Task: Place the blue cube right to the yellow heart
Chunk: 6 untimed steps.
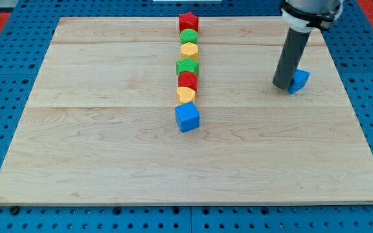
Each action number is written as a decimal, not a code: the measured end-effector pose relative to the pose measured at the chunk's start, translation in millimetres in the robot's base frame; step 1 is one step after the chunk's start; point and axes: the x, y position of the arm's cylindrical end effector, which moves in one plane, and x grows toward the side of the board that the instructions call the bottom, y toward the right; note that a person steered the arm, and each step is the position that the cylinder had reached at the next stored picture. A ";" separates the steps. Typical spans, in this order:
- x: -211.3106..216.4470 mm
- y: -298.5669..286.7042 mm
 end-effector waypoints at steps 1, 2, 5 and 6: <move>-0.8 -0.9; 63.9 -5.3; 122.0 -219.1; 94.9 -196.8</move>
